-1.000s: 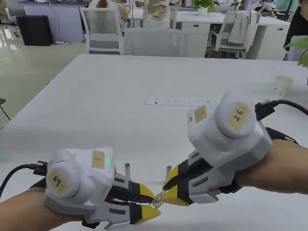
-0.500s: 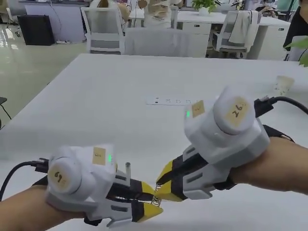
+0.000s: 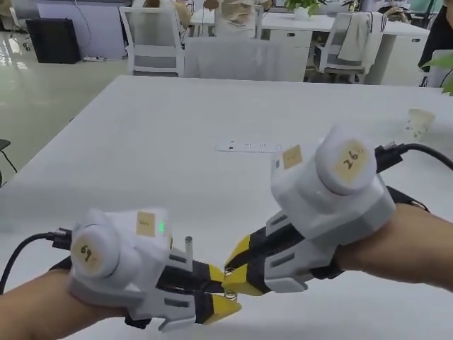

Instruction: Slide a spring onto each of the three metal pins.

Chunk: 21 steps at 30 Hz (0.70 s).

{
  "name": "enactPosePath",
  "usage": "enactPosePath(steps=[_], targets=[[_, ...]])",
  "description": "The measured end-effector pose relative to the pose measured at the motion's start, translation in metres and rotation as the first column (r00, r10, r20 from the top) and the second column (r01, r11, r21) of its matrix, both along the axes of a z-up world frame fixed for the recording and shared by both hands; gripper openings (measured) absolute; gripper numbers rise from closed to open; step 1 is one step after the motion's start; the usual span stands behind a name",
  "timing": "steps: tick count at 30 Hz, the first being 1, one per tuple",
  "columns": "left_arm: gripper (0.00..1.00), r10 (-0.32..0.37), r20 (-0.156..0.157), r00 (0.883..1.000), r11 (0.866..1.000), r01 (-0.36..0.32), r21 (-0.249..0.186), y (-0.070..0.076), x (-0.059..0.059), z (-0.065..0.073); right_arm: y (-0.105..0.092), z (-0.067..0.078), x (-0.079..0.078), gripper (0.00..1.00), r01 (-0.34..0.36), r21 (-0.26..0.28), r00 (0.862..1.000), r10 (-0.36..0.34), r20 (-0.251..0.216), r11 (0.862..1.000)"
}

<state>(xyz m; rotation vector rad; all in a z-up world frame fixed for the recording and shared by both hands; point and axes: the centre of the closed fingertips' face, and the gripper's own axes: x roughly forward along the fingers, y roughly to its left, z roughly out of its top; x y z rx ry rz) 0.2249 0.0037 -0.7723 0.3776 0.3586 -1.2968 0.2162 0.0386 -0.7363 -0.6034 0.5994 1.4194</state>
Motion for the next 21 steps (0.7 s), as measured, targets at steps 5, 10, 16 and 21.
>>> enactPosePath(steps=[5, 10, 16, 21], targets=[[0.02, 0.007, -0.013, 1.0, 1.0, -0.007, -0.01, 0.001, 0.0, 0.0, 0.001, -0.001, 0.001, 0.08, -0.003, 0.002, 1.0, 0.003, 0.002, 1.0], [0.02, 0.009, -0.022, 1.0, 1.0, -0.01, -0.012, 0.001, 0.0, -0.001, 0.001, -0.002, 0.0, 0.09, -0.007, -0.011, 1.0, 0.007, 0.008, 1.0], [0.02, 0.006, -0.021, 1.0, 1.0, -0.006, -0.001, 0.002, -0.001, -0.003, -0.004, -0.005, -0.001, 0.09, -0.01, -0.052, 1.0, 0.01, 0.007, 0.999], [0.02, -0.002, -0.014, 1.0, 1.0, 0.002, 0.021, 0.001, -0.002, -0.006, -0.01, -0.01, -0.003, 0.08, -0.016, -0.106, 1.0, 0.016, 0.0, 0.994]])
